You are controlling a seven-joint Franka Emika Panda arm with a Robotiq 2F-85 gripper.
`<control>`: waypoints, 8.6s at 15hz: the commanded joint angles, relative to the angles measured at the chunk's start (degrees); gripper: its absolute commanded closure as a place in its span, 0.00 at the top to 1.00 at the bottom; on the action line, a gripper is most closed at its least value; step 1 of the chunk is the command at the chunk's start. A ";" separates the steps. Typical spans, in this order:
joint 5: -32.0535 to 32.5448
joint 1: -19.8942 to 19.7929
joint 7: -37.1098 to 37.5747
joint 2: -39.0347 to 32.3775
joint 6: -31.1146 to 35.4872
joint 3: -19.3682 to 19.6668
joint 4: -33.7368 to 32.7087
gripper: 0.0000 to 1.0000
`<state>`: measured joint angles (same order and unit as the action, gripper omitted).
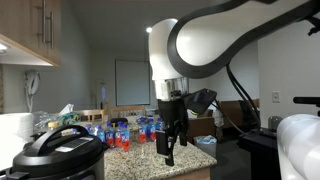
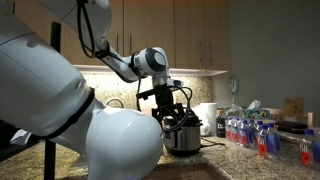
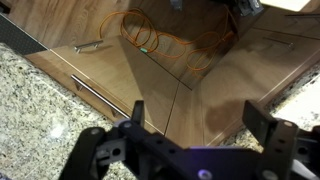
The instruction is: Uncover the cooker and put the lid on the counter
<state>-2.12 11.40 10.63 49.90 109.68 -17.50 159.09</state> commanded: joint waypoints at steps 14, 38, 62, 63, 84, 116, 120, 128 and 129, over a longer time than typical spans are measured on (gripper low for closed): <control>-11.34 0.22 14.28 12.36 0.31 -1.12 -4.98 1.00; -20.78 -5.49 30.97 -11.92 26.91 -4.78 -22.02 1.00; -84.18 5.44 -17.69 -56.54 55.61 -1.21 -42.20 0.74; -87.13 5.53 -19.97 -55.80 57.59 -1.47 -42.12 0.68; -50.26 5.97 -2.63 -41.38 52.79 -0.91 -27.38 0.08; -35.08 1.88 8.69 -57.33 -3.68 6.45 -64.95 0.09; -34.04 1.75 10.28 -56.94 -3.83 6.41 -66.71 0.09; -34.38 1.29 10.88 -56.20 -1.49 6.57 -68.50 0.09; -34.57 1.12 10.81 -55.96 0.19 6.77 -68.42 0.09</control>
<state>-36.01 13.03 19.65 -8.11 106.99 -10.81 91.06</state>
